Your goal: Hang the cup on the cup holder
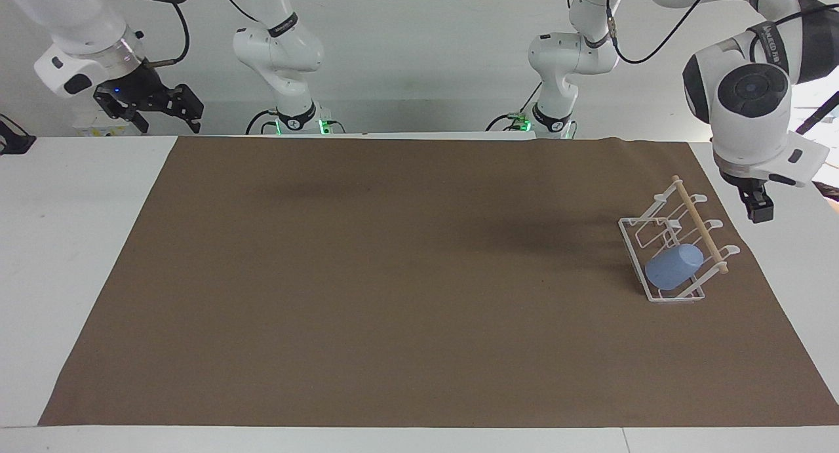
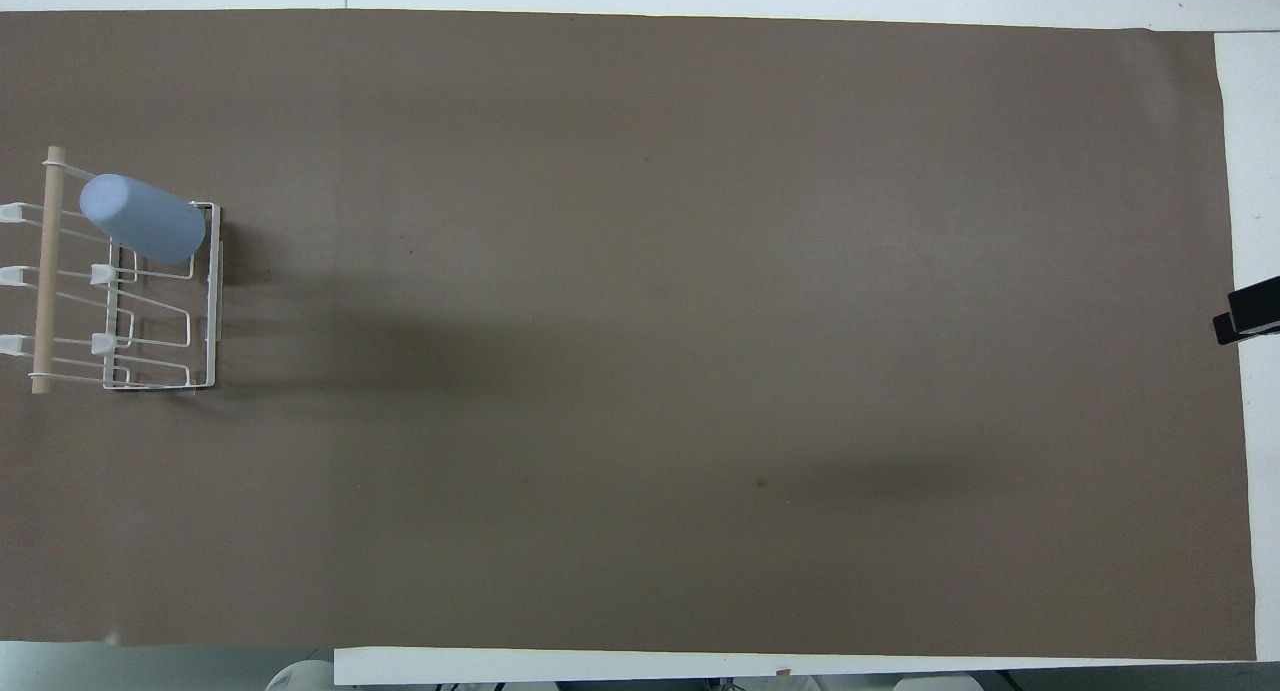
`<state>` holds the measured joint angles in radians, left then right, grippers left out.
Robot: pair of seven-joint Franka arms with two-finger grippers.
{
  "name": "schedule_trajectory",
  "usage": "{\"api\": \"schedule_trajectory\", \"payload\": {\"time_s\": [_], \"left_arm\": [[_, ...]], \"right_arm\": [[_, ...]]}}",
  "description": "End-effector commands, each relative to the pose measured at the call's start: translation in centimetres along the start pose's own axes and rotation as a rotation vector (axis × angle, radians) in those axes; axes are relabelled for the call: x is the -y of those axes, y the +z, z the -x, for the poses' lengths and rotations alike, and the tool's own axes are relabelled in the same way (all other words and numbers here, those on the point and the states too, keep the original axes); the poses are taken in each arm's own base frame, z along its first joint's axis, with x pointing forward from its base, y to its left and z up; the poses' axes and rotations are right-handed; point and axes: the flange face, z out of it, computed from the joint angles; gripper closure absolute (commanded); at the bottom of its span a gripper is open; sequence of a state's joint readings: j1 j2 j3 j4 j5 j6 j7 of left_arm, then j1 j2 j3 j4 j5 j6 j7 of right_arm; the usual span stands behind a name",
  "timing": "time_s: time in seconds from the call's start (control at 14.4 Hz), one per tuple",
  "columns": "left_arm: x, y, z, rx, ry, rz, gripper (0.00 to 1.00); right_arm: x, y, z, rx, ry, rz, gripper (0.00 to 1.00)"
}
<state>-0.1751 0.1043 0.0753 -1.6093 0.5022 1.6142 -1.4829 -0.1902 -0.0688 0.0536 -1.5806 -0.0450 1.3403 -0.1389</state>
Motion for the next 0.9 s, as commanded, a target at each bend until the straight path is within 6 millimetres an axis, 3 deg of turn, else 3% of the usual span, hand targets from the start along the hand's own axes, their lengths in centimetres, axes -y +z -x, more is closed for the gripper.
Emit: {"api": "schedule_trajectory", "payload": {"time_s": [0.0, 0.14, 0.28, 0.49, 0.69, 0.76, 0.83], "left_arm": [[1.9, -1.6, 0.4, 0.107, 0.150, 0.054, 0.00], [3.7, -3.7, 0.0, 0.186, 0.388, 0.134, 0.00], [4.2, -3.9, -0.8, 0.268, 0.550, 0.188, 0.00], [4.5, -4.4, 0.1, 0.362, 0.717, 0.255, 0.00], [5.5, -5.4, 1.4, 0.399, 0.990, 0.308, 0.00], [5.9, -5.6, 1.9, 0.394, 1.192, 0.334, 0.00], [6.1, -5.5, 1.7, 0.390, 1.280, 0.350, 0.00]], "right_arm": [[-0.1, 0.0, 0.6, 0.001, -0.011, 0.006, 0.00], [-0.1, 0.0, 0.6, 0.002, -0.010, 0.008, 0.00], [-0.1, 0.0, 0.6, 0.002, -0.009, 0.008, 0.00], [-0.1, 0.0, 0.6, 0.002, -0.009, 0.008, 0.00], [-0.1, 0.0, 0.6, 0.003, -0.009, 0.009, 0.00], [-0.2, 0.0, 0.6, 0.004, -0.009, 0.010, 0.00], [-0.2, 0.0, 0.6, 0.004, -0.009, 0.010, 0.00]]}}
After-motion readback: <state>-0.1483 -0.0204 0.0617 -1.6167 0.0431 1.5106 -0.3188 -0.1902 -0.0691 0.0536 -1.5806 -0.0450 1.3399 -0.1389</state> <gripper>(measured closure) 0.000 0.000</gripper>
